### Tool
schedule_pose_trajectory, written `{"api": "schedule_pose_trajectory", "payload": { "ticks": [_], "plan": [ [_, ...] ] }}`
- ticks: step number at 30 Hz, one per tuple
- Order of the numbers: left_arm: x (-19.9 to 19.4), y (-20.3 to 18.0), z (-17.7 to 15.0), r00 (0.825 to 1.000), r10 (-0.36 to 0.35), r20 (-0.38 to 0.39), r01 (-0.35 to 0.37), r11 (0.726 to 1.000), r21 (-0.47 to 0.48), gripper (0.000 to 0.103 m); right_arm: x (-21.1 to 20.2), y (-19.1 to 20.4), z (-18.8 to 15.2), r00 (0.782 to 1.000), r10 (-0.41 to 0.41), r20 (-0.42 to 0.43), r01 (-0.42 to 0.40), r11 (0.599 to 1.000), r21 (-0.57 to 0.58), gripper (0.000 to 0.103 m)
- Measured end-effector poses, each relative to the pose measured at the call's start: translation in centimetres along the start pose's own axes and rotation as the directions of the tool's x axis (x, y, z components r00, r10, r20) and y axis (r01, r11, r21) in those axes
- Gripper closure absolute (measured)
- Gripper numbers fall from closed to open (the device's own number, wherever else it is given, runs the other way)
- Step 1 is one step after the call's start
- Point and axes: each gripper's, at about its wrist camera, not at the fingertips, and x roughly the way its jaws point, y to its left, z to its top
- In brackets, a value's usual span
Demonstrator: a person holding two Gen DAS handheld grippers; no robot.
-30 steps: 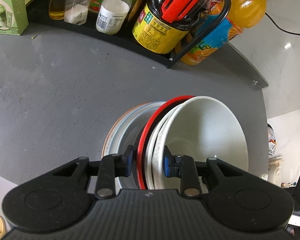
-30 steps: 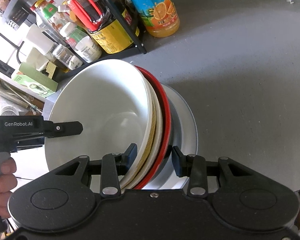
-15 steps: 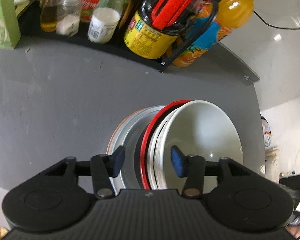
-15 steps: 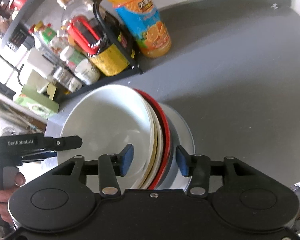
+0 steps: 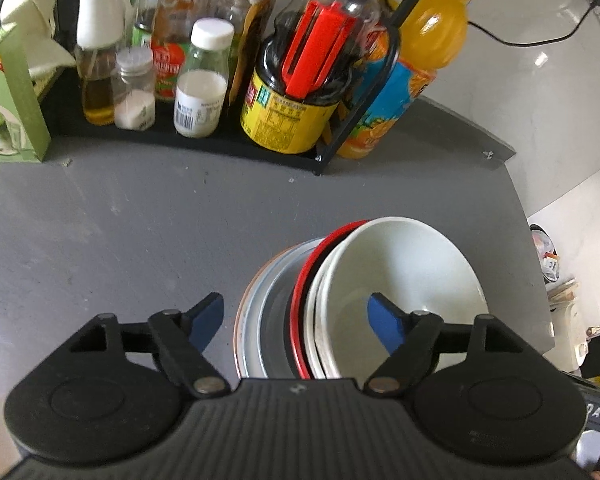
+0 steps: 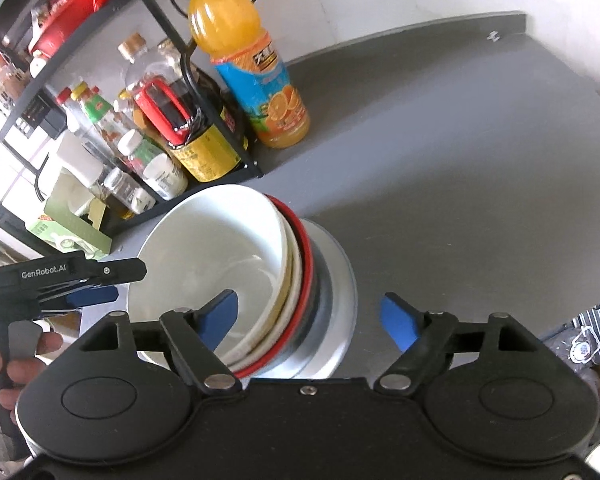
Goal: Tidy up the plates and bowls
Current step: 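Open both grippers and pull back from the stack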
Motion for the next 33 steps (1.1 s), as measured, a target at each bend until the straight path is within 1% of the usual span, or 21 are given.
{"api": "schedule_pose_trajectory", "payload": {
  "ticks": [2, 4, 7, 11, 13, 16, 21, 26, 29, 33],
  "plan": [
    [-0.6, -0.2, -0.7, 1.000, 0.013, 0.016, -0.013, 1.000, 0.003, 0.021, -1.0, -0.3, -0.4, 1.000, 0.003, 0.020, -0.003, 1.000, -0.003, 0.020],
    [-1.3, -0.2, -1.6, 0.999, 0.023, 0.038, -0.024, 1.000, 0.007, 0.018, -2.2, -0.6, -0.9, 0.999, 0.009, 0.045, -0.009, 1.000, -0.013, 0.014],
    [-2.8, -0.5, -3.0, 0.996, 0.043, 0.080, -0.045, 0.999, 0.023, 0.015, -4.0, -1.2, -1.9, 0.997, 0.021, 0.078, -0.019, 0.999, -0.026, 0.014],
    [-4.9, -1.7, -4.9, 0.992, 0.058, 0.109, -0.061, 0.998, 0.031, 0.010, -6.3, -2.1, -3.4, 0.993, 0.036, 0.114, -0.032, 0.999, -0.034, 0.011],
    [-6.2, -2.4, -5.9, 0.990, 0.072, 0.121, -0.077, 0.997, 0.033, 0.009, -7.4, -2.5, -4.2, 0.991, 0.045, 0.128, -0.041, 0.999, -0.034, 0.006],
    [-8.3, -3.6, -7.5, 0.986, 0.075, 0.149, -0.083, 0.995, 0.048, 0.006, -9.3, -2.8, -5.5, 0.984, 0.058, 0.165, -0.051, 0.998, -0.047, 0.001],
    [-11.3, -5.1, -9.8, 0.977, 0.097, 0.189, -0.113, 0.991, 0.076, 0.005, -11.7, -3.0, -7.0, 0.976, 0.059, 0.208, -0.050, 0.998, -0.048, 0.000],
    [-13.6, -5.9, -11.6, 0.970, 0.106, 0.217, -0.130, 0.987, 0.099, 0.002, -13.9, -2.9, -8.3, 0.964, 0.039, 0.263, -0.026, 0.998, -0.053, 0.000],
    [-14.6, -6.1, -12.5, 0.969, 0.087, 0.231, -0.116, 0.986, 0.118, 0.001, -15.0, -2.6, -8.7, 0.955, 0.016, 0.296, -0.001, 0.999, -0.049, 0.000],
    [-15.5, -6.2, -13.5, 0.966, 0.082, 0.244, -0.122, 0.981, 0.152, 0.001, -16.1, -1.8, -9.5, 0.942, -0.011, 0.335, 0.033, 0.998, -0.059, 0.000]
  ]
}}
